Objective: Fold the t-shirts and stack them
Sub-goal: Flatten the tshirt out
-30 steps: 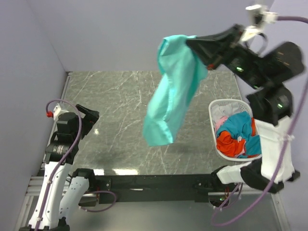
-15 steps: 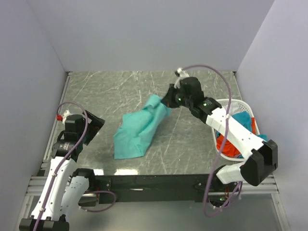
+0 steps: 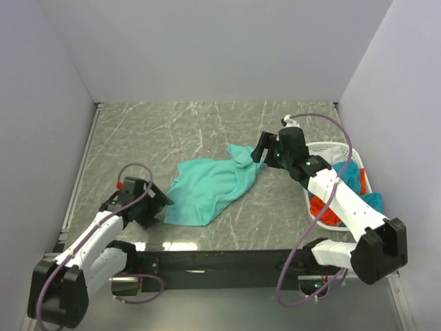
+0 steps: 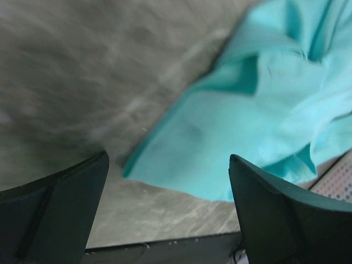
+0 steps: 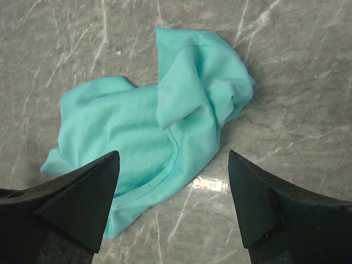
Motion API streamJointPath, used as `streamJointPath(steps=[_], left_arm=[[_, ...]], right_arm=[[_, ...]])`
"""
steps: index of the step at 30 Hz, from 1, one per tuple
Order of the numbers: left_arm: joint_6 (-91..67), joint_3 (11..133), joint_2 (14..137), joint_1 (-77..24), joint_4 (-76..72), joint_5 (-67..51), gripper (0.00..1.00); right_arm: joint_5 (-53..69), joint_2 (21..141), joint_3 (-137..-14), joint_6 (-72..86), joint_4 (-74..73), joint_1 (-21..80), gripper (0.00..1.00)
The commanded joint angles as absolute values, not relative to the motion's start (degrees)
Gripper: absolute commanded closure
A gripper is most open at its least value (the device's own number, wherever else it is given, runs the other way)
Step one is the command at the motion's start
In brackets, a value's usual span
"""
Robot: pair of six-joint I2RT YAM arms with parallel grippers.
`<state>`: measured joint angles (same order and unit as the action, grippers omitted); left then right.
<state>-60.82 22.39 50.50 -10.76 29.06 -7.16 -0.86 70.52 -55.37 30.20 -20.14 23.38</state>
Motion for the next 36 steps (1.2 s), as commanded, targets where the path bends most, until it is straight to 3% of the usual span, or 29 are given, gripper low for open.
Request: streamJointPath(steps=[1, 8, 12, 14, 15, 17, 18, 25, 26, 31, 36], left_arm=[[-65.56, 22.67, 52.81, -17.38, 25.75, -5.02, 0.01], [-71.28, 22.41, 61.78, -24.7, 26.9, -0.18, 0.02], [-71.72, 23.81, 68.01, -25.75, 26.98, -0.18, 0.15], [-71.02, 24.69, 69.69, -26.45, 27.07, -0.09, 0.38], [-70.84, 25.22, 70.74, -26.63, 26.9, -0.17, 0.6], [-69.97, 25.66, 71.45, -26.81, 26.72, -0.18, 0.94], [-70.05, 26.1, 71.54, -26.81, 26.98, -0.18, 0.99], [-68.91, 26.63, 67.33, -26.81, 27.86, 4.03, 0.99], [-68.99, 26.63, 65.58, -26.81, 28.47, 4.39, 0.99], [-69.26, 26.46, 60.83, -26.81, 30.15, 6.15, 0.99], [-69.26, 26.81, 58.71, -26.81, 31.11, 6.68, 0.99]], right_arm=[[-3.68, 67.06, -54.32, 29.88, -16.78, 26.71, 0.14], [-7.3, 66.89, -53.18, 30.76, -16.79, 29.35, 0.15], [-7.37, 66.8, -52.38, 30.85, -16.43, 29.79, 0.17], [-8.26, 67.41, -52.12, 30.67, -16.26, 29.88, 0.18], [-9.22, 67.76, -52.38, 30.5, -16.52, 29.97, 0.18], [-9.67, 69.6, -53.08, 29.36, -16.35, 30.41, 0.21], [-9.93, 70.48, -54.3, 27.09, -16.17, 30.85, 0.22], [-11.68, 83.03, -63.79, 2.4, -17.04, 39.45, 0.28], [-16.13, 84.97, -65.2, 1.16, -18.01, 40.42, 0.28], [-24.43, 94.73, -72.95, 5.18, -24.61, 41.48, 0.31], [-22.16, 97.47, -71.55, 10.19, -24.53, 41.92, 0.35]])
